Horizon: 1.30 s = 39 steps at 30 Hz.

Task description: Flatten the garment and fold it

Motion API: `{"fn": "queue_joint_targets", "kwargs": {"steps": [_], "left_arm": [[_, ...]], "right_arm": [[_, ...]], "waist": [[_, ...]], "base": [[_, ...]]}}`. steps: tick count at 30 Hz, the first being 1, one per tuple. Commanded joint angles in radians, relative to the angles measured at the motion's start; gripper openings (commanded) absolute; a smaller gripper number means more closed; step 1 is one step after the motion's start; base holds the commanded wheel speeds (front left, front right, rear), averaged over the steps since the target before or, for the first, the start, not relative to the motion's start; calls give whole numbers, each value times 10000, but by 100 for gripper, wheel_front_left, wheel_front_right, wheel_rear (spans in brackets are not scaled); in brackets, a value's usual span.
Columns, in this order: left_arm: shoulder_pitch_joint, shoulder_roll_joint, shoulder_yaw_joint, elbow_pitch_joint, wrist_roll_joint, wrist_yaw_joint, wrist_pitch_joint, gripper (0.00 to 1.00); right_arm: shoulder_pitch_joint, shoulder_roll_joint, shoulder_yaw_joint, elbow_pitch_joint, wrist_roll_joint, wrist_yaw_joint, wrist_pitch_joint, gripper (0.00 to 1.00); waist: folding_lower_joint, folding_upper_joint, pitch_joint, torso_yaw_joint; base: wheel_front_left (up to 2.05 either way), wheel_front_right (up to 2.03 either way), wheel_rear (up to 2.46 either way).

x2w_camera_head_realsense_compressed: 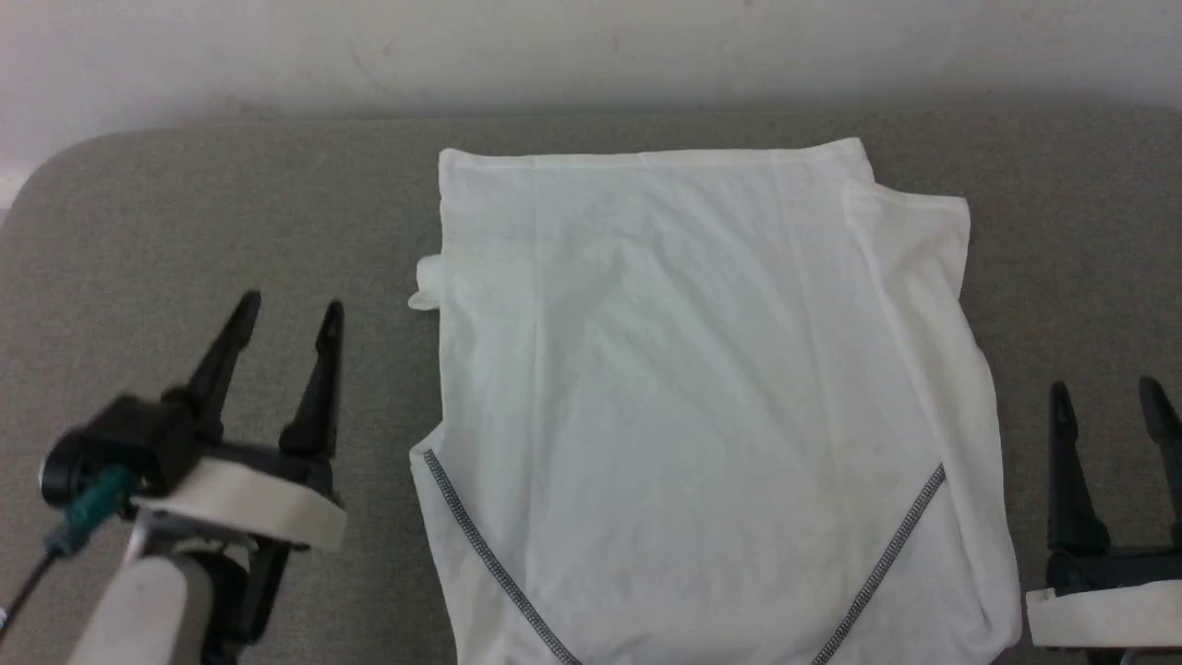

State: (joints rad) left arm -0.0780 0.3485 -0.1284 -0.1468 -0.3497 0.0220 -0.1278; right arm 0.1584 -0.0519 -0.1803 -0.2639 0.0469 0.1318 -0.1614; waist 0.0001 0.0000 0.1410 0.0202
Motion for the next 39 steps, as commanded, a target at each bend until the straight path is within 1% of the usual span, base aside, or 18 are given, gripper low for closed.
{"fn": "queue_joint_targets", "kwargs": {"steps": [1, 3, 6, 9, 10, 12, 15, 19, 24, 39], "left_arm": [[-703, 251, 76, 72, -243, -252, 506, 100], [-1641, 623, 70, 247, -681, -648, 1574, 100], [-3009, 1234, -83, 662, -1248, -1075, 3187, 100], [-4196, 1681, -298, 1213, -1864, -1300, 4567, 100], [-4525, 1727, -336, 1418, -2132, -1340, 4919, 100], [-5064, 1832, -413, 1859, -2540, -1390, 5541, 100], [-5605, 2082, -658, 2446, -2798, -1448, 6143, 100], [-5977, 2406, -1076, 2968, -3029, -1498, 6576, 100], [-6186, 2535, -1452, 3256, -3503, -1518, 6845, 100], [-6390, 2659, -2325, 3415, -4236, -1525, 6636, 100]], "right_arm": [[-273, 16, 56, -127, 25, -11, -4, 100], [-503, 16, 130, -280, 30, -11, 24, 100], [-848, 16, 305, -440, 14, -11, 113, 100], [-1177, 16, 449, -488, -7, -11, 161, 100], [-1287, 16, 489, -474, -6, -11, 160, 100], [-1486, 16, 574, -435, -21, -11, 145, 100], [-1723, 16, 687, -344, -12, -11, 87, 100], [-1876, 16, 718, -282, -10, -11, 43, 100], [-1899, 16, 585, -294, -17, -11, 48, 100], [-1942, 16, 546, -449, -116, -11, 256, 100]], "waist": [[-1, 0, 732, 37], [-1, 0, 1183, 13], [-1, 0, 1851, -55], [-1, 0, 2466, -150], [-1, 0, 2633, -193], [-1, 0, 2930, -286], [-1, 0, 3243, -441], [-1, 0, 3462, -620], [-1, 0, 3594, -688], [-1, 0, 3820, -596]], "base": [[0, 0, 0], [0, 0, 0], [0, 0, 0], [0, 0, 0], [0, 0, 0], [0, 0, 0], [0, 0, 0], [0, 0, 0], [0, 0, 0], [0, 0, 0]]}}
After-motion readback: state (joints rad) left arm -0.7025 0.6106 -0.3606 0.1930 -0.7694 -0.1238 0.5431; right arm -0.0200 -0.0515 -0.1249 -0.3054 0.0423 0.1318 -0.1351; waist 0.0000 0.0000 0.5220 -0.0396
